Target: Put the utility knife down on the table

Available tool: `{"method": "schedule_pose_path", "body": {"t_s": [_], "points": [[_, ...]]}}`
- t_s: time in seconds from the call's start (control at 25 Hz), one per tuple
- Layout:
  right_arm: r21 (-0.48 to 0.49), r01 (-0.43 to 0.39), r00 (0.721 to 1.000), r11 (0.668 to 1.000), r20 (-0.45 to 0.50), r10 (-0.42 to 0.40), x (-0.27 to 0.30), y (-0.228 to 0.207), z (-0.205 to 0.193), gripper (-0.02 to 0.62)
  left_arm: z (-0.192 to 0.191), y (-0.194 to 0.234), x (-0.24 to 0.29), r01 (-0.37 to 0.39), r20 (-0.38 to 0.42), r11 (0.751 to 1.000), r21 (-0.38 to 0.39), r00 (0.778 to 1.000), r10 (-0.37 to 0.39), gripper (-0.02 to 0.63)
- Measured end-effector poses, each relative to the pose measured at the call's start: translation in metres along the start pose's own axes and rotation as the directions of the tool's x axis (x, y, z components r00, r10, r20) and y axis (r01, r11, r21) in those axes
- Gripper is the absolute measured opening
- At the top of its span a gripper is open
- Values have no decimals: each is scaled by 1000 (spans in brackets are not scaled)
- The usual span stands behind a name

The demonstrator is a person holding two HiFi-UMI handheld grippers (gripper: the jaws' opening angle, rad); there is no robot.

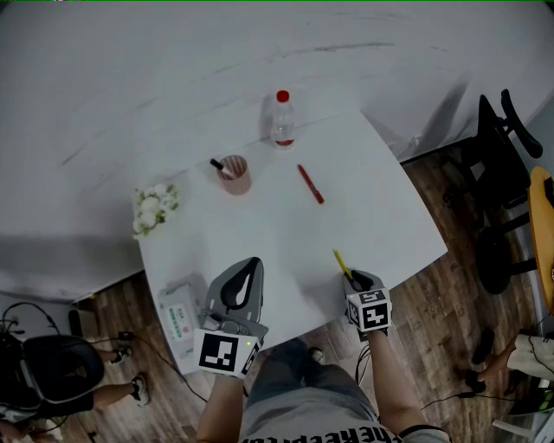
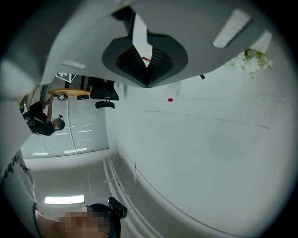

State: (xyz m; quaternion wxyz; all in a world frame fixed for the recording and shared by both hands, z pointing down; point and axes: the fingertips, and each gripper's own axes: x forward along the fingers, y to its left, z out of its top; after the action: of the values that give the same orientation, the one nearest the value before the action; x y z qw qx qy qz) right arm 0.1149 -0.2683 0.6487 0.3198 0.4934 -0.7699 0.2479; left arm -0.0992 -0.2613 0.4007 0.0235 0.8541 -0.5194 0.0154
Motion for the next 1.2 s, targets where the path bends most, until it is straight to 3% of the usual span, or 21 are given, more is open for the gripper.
{"method": "schedule_pose_path", "body": {"t_s": [0.4, 0.56, 1.2], "points": [[7, -29, 997, 1000, 68, 29, -10, 4, 12, 87, 2, -3, 0, 3, 10, 1000, 4, 1000, -3, 17], [0, -33, 994, 999, 107, 33, -20, 6, 19, 3, 6, -8, 1, 10, 16, 1000, 10, 1000, -10, 17], [-25, -59, 957, 998, 284, 64, -74, 13, 51, 2, 17, -38, -1, 42, 35, 998, 37, 998, -43, 17]]}}
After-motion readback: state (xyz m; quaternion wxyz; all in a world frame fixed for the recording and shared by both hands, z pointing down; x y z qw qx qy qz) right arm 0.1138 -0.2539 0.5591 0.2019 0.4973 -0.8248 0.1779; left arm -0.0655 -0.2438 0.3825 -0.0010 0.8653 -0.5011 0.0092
